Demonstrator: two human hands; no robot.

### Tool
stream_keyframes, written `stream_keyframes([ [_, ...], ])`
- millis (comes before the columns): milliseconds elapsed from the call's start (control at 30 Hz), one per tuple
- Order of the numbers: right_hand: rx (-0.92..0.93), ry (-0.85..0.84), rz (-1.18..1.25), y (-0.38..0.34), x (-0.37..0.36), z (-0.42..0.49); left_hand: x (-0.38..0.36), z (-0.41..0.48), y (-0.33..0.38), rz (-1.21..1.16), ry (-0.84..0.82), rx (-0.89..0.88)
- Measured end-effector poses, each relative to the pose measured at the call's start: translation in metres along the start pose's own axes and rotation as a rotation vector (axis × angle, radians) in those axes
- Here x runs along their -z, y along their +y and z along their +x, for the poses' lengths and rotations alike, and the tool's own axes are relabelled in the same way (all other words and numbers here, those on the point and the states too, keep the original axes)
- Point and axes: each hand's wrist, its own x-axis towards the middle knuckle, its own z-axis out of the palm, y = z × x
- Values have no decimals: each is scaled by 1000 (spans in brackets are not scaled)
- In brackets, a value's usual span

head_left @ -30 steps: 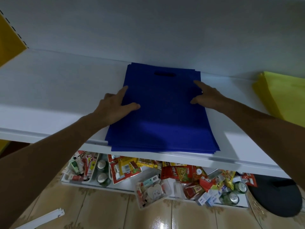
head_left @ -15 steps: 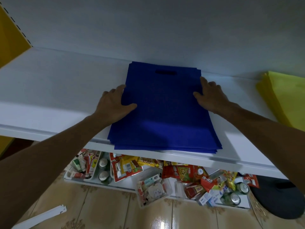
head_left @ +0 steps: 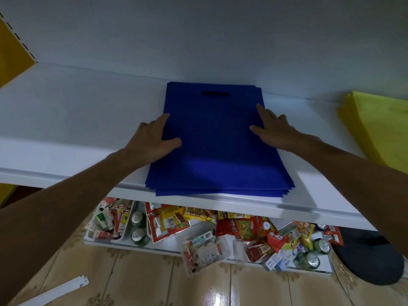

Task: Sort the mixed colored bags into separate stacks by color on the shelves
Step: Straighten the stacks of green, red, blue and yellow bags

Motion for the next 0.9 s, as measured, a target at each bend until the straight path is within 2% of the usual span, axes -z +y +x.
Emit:
stream_keyframes([
  [133,-5,-44,164,3,4,-8,-1,-3,3,-35,-27,27],
  [267,7,32,337,3,6,-30,2,-18,10,-134,3,7],
  [333,-26,19,298,7,8,-48,4,-40,5,-45,7,3],
  [433,-52,-131,218,8,8,-80,5,-75,-8,171,-56,-54],
  [600,38,-254,54,0,4,-111,4,-86,-9,316,-158,-82],
  [733,104,-205,-47,-3,-1,-118,3,-78,-9,279,-70,-93],
  [900,123,-137,-34,-2,-10,-121,4,-82,-10,466,-129,-133],
])
